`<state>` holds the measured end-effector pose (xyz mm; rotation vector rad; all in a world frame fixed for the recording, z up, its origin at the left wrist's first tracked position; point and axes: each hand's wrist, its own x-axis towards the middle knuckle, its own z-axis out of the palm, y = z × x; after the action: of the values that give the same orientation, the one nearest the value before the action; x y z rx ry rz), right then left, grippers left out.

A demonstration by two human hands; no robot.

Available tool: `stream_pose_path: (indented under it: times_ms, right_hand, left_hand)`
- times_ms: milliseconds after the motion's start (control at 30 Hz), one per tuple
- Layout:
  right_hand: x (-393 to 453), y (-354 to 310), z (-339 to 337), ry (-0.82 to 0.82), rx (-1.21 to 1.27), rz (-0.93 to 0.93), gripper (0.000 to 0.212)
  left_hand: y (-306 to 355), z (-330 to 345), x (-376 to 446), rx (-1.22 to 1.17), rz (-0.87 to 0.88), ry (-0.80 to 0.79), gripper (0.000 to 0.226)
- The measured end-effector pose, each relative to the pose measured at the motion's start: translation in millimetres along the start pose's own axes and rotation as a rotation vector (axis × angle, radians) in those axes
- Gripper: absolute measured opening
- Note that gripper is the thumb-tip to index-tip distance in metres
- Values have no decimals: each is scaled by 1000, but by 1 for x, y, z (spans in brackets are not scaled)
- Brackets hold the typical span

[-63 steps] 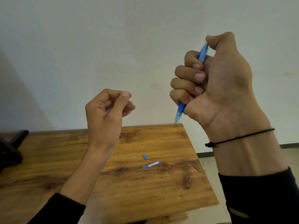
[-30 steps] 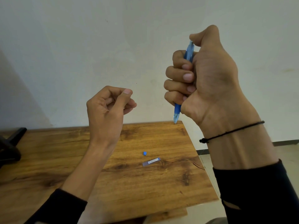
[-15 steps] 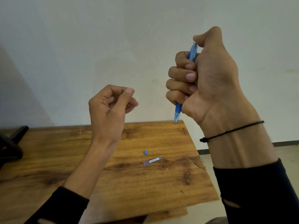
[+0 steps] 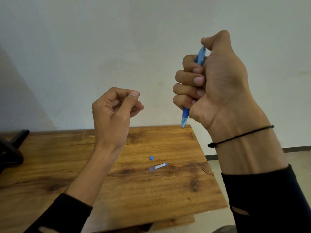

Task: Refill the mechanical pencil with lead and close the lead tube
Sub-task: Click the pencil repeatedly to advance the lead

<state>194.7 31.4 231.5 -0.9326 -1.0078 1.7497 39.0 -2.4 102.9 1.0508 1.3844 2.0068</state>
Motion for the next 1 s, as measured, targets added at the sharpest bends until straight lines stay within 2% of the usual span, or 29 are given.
stream_pose_path:
  times_ms: [1000]
  right_hand:
    - [2, 1, -2, 26, 9, 6, 55]
  left_hand:
    - [0, 2, -2, -1, -13, -14, 10]
